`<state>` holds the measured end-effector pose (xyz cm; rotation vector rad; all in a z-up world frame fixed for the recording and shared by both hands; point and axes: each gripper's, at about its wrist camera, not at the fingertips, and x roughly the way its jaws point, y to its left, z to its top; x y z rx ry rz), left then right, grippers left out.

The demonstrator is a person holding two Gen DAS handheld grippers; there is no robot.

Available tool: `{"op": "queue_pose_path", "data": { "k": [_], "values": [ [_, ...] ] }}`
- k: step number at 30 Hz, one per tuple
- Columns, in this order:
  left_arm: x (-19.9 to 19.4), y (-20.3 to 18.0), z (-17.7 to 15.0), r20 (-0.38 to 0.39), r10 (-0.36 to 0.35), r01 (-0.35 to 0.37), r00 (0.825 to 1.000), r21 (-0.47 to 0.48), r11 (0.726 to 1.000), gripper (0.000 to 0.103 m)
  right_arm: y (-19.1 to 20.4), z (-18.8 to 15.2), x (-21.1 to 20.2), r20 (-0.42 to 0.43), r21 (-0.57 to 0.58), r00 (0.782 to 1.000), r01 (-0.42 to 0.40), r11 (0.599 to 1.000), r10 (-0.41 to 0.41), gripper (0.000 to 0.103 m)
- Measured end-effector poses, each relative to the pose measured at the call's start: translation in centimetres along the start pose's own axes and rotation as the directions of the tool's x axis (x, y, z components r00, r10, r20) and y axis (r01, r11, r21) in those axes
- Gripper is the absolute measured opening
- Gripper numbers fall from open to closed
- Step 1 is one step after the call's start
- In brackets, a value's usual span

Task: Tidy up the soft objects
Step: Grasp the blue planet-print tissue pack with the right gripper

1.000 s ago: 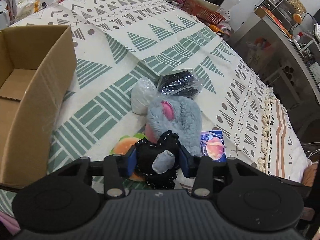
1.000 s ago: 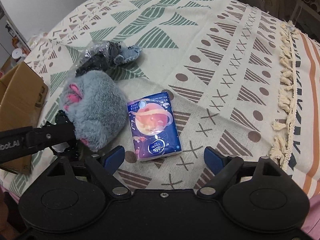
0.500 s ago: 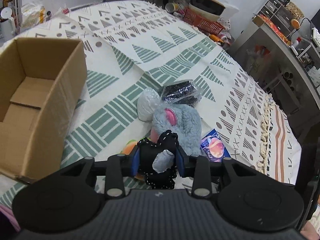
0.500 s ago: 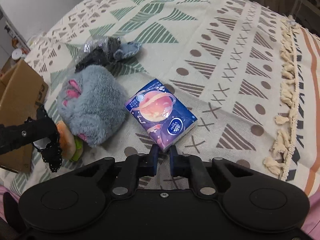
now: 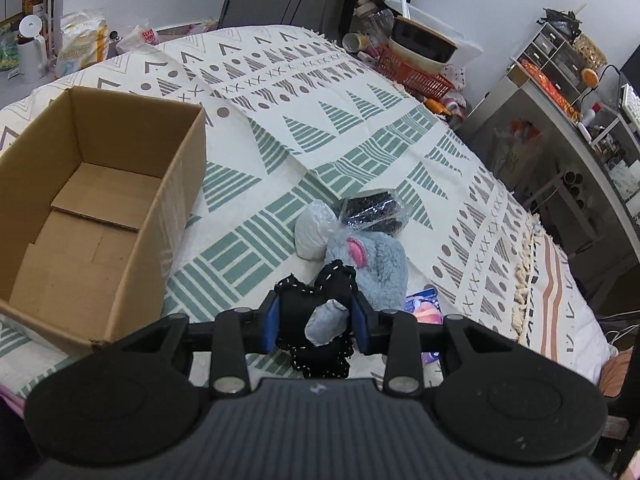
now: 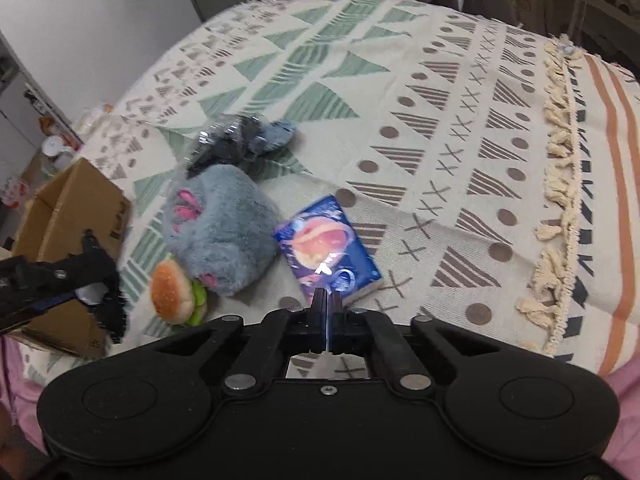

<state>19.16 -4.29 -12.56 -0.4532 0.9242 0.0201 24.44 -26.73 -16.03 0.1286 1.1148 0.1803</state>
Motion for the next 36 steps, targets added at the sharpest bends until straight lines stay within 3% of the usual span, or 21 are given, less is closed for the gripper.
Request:
{"op": "queue_pose_path", "data": {
  "k": [2,3,4,6,12,16,20,22,23,30,36],
  "values": [
    [-0.1,0.1,0.0,0.003,-0.004,0.004,1.000,0.001,1.000,0.036,0.2,0.1,0.3,-0.002,-0.011,1.000,0.028,1.000,-0.028,0.038],
    [-0.1,0.2,0.0,0.002,-0.005,0.005,1.000,0.000,1.000,0.036,0.3,0.1,0.4,0.006,-0.018,0.999,0.040,0.999,-0.040,0.071],
    [0.0,0.3,0.0,-0.001,-0.005,0.005,1.000,-0.002,1.000,0.036,0.7,0.3,0.4,0.027,-0.036,0.998,0.062,0.997,-0.061,0.087],
    [0.1,0.6,0.0,-0.007,-0.004,0.004,1.000,-0.008,1.000,0.036,1.4,0.6,0.6,0.052,-0.082,0.995,0.091,0.992,-0.087,0.088],
    [0.6,0.9,0.4,-0.009,-0.005,0.005,1.000,-0.024,1.000,0.036,2.7,0.7,3.4,-0.015,-0.170,0.989,0.144,0.975,-0.149,0.087],
    [0.8,0.9,0.7,-0.008,0.001,-0.001,1.000,-0.024,1.000,0.036,3.5,0.7,4.7,-0.016,-0.214,0.982,0.179,0.960,-0.187,0.087],
    [1.1,1.0,0.7,-0.009,0.025,-0.025,1.000,-0.021,0.999,0.036,3.9,0.8,5.1,0.003,-0.244,0.981,0.190,0.951,-0.195,0.079],
    [1.2,1.1,0.7,-0.013,0.029,-0.029,0.999,-0.023,0.999,0.036,3.8,0.8,5.3,-0.006,-0.239,0.984,0.172,0.956,-0.178,0.060],
    [1.2,1.1,0.7,-0.013,0.031,-0.032,0.999,-0.021,0.999,0.036,3.6,0.9,5.5,-0.017,-0.232,0.985,0.165,0.959,-0.174,0.058],
    [1.1,1.0,0.7,-0.005,0.040,-0.040,0.999,-0.011,0.999,0.036,2.7,0.7,4.7,-0.036,-0.166,0.988,0.143,0.976,-0.151,0.056],
    [-0.1,1.0,1.1,0.022,0.035,-0.035,0.999,-0.014,0.999,0.036,1.8,0.9,1.6,0.018,-0.091,0.993,0.122,0.988,-0.121,0.056]
  ]
}}
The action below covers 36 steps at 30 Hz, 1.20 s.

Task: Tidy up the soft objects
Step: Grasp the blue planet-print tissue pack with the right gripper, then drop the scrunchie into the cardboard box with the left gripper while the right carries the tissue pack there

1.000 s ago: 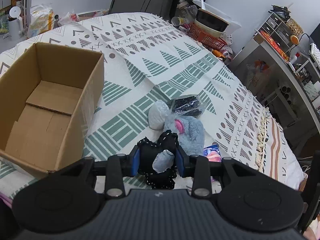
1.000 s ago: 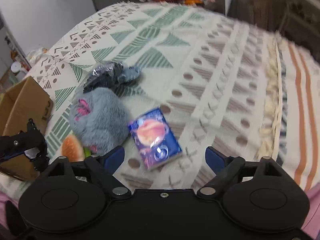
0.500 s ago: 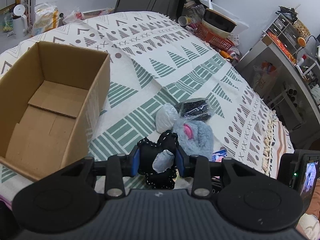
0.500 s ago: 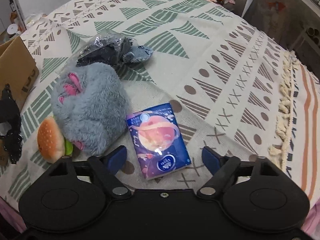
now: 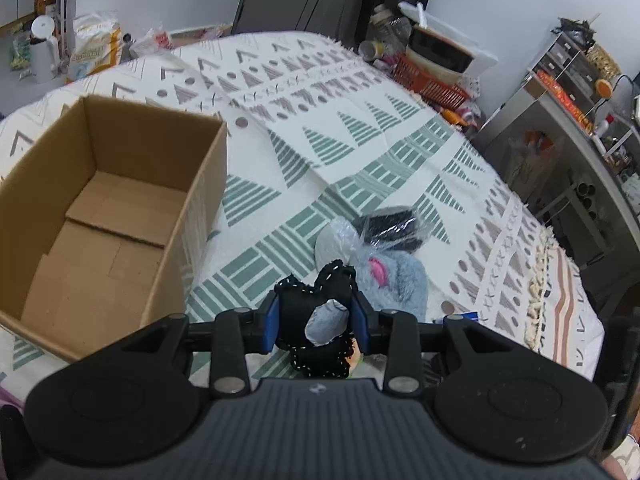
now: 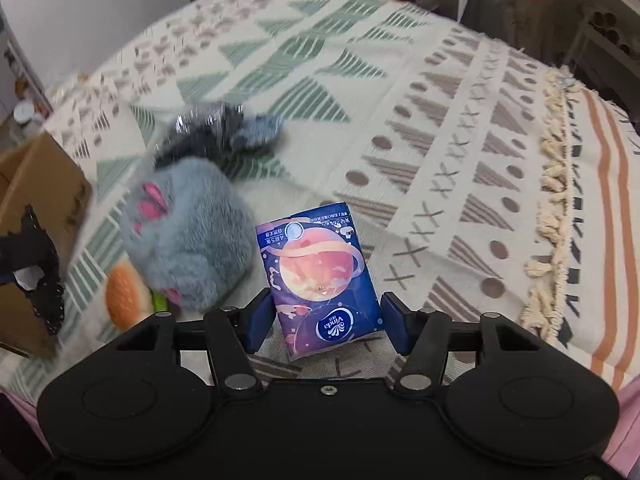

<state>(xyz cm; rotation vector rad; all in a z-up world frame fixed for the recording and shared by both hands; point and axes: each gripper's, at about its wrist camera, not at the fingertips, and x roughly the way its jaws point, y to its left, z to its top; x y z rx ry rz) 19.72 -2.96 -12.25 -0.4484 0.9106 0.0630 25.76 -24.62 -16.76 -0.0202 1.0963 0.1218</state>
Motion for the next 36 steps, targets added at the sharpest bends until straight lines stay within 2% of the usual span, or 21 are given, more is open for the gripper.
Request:
{"op": "queue_pose_path", "data": {
  "k": [15,27,36],
  "values": [
    [-4.7,1.2,1.2,0.083,-0.020,0.019,0.996,0.023,1.000,0.036,1.9,0.4,-7.3,0.144,0.012,0.989,-0.042,0.999,0.039,0.056],
    [-6.5,4.6,3.1,0.128,0.014,-0.013,0.992,-0.006,1.000,0.036,6.2,0.6,-9.2,0.175,0.000,0.980,-0.092,0.996,0.091,0.056],
    [-7.2,9.4,4.5,0.142,0.082,-0.066,0.986,-0.117,0.991,0.036,11.7,1.2,-10.2,0.181,-0.077,0.964,-0.183,0.980,0.194,0.056]
  ]
}}
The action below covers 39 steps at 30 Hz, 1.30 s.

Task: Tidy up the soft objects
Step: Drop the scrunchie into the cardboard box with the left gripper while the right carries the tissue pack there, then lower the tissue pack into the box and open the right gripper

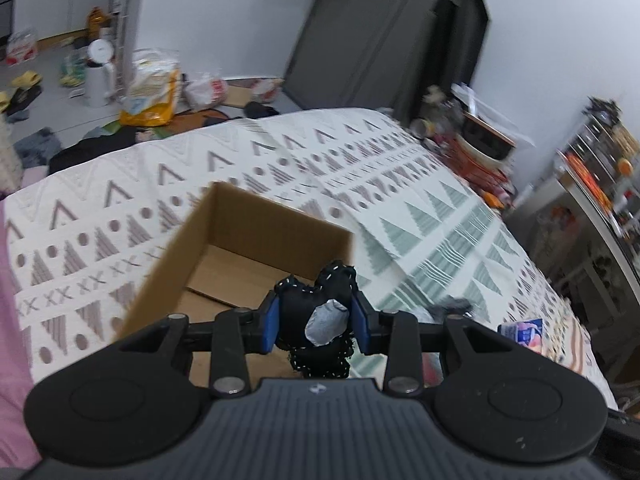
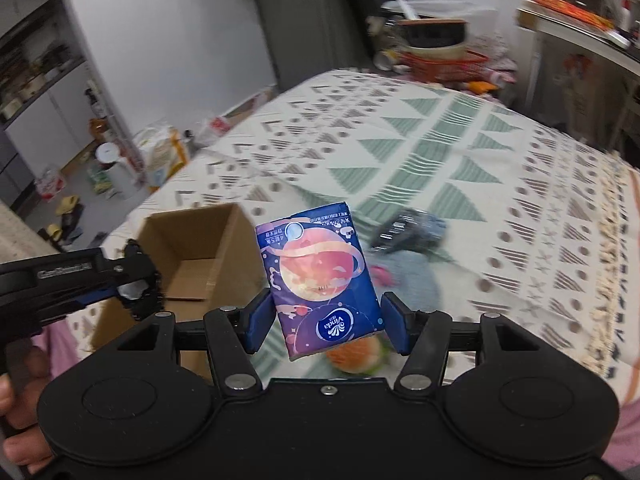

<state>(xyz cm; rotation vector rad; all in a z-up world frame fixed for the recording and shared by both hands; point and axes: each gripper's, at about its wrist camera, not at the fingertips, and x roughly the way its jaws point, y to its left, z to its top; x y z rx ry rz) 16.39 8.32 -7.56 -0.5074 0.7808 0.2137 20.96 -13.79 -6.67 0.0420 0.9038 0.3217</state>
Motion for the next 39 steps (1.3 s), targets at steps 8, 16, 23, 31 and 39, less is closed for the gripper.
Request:
{"op": "queue_pose_path", "data": {
  "k": [8,16,23,31,39],
  "values": [
    [0.5,3.4,1.6,-0.009,0.045,-0.046,0.999,-0.072,0.996,0.036,4.6,0.7,1.4,-0.013,-0.036,0.997,-0.079,0.996,0.079,0.056],
    [1.5,4.7,1.6,-0.042,0.083,-0.087,0.996,-0.099,0.991,0.038,7.4,0.7,3.4,-0.051,-0.042,0.992,-0.118,0.992,0.116,0.056],
    [2.2,6.0,1.9,-0.076,0.154,-0.164,0.985,-0.146,0.976,0.064,9.2,0.4,4.9,-0.089,-0.051,0.986,-0.143,0.988,0.138,0.056],
    [2.2,6.1,1.9,-0.063,0.156,-0.164,0.986,-0.163,0.973,0.074,9.6,0.1,5.6,-0.141,-0.054,0.970,-0.207,0.977,0.198,0.074],
    [1.8,5.3,1.7,-0.033,0.129,-0.133,0.991,-0.178,0.975,0.075,5.9,0.5,3.4,-0.091,-0.037,0.984,-0.155,0.987,0.151,0.093]
  ]
}}
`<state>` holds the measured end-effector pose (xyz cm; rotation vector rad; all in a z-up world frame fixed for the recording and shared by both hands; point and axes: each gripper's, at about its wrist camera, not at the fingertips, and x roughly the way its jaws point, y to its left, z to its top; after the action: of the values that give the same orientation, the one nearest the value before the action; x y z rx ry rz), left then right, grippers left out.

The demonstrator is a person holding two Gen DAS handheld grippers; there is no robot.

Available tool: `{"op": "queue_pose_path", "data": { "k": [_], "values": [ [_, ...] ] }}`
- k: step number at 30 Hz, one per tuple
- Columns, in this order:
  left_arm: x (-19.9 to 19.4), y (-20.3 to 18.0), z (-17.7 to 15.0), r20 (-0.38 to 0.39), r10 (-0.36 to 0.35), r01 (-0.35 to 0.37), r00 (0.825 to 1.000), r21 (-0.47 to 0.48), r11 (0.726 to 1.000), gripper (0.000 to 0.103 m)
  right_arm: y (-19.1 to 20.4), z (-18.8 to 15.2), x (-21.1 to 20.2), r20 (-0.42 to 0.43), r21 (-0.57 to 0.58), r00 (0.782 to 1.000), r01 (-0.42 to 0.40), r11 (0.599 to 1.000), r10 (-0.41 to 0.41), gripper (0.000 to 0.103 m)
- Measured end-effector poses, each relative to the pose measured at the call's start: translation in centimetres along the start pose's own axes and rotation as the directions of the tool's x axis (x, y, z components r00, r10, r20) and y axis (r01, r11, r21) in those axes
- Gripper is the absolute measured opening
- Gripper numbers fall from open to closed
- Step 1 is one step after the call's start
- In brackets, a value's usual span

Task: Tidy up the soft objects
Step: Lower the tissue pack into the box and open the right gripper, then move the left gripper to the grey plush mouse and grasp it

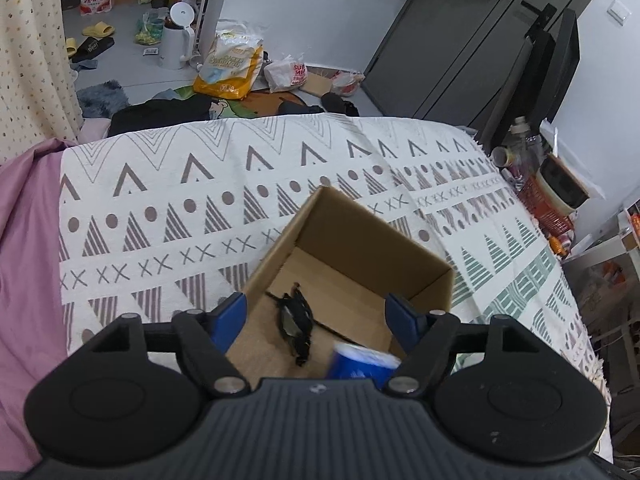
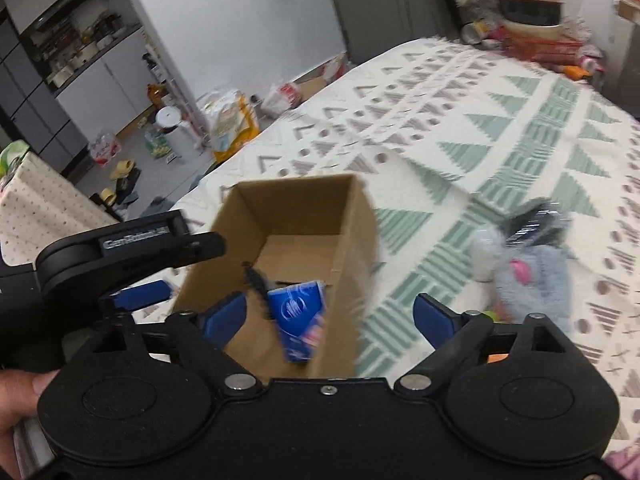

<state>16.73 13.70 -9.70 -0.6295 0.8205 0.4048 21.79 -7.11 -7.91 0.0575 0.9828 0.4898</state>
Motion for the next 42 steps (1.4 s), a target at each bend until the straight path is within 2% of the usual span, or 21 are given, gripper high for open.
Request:
{"op": "queue_pose_path", "data": {
  "k": [2,3,10,15,22,28,34,37,42],
  "values": [
    [-0.2,-0.5,-0.3,0.010,-0.011,0.011,1.000,0.010,1.000,0.075,-1.4,-0.1,-0.8,0.009,0.020,1.000,0.022,1.000,-0.022,0.102],
    [-0.2,-0.8,-0.4,0.012,-0.019,0.019,1.000,0.016,1.000,0.075,-2.2,-0.3,-1.3,0.016,0.029,0.999,0.033,0.999,-0.033,0.103],
    [-0.7,-2.8,-1.6,0.035,-0.042,0.039,0.999,0.063,0.997,0.075,-6.6,-1.0,-3.9,0.037,0.076,0.995,0.085,0.993,-0.088,0.103],
    [-0.7,-4.5,-2.5,0.013,-0.059,0.057,0.998,0.119,0.991,0.075,-8.4,-1.3,-5.6,0.058,0.075,0.992,0.104,0.992,-0.108,0.103],
    [-1.1,-7.6,-4.2,-0.020,-0.098,0.100,0.995,0.207,0.973,0.075,-10.8,-1.1,-7.5,0.093,0.093,0.991,0.091,0.991,-0.100,0.103],
    [-0.9,-9.8,-5.6,-0.030,-0.089,0.094,0.996,0.261,0.961,0.075,-13.8,-1.4,-7.9,0.158,0.140,0.982,0.085,0.986,-0.107,0.103],
    [-0.9,-11.8,-7.0,-0.016,-0.094,0.094,0.995,0.328,0.940,0.075,-16.8,-2.6,-6.8,0.178,0.217,0.981,0.042,0.975,-0.082,0.103],
    [-0.2,-13.1,-7.6,-0.044,-0.094,0.104,0.995,0.366,0.925,0.075,-18.0,-2.9,-6.3,0.179,0.248,0.981,0.023,0.968,-0.069,0.103],
    [0.2,-14.8,-8.1,-0.061,-0.089,0.106,0.994,0.382,0.918,0.075,-19.7,-3.1,-5.7,0.197,0.289,0.977,0.015,0.957,-0.075,0.103]
  ]
}}
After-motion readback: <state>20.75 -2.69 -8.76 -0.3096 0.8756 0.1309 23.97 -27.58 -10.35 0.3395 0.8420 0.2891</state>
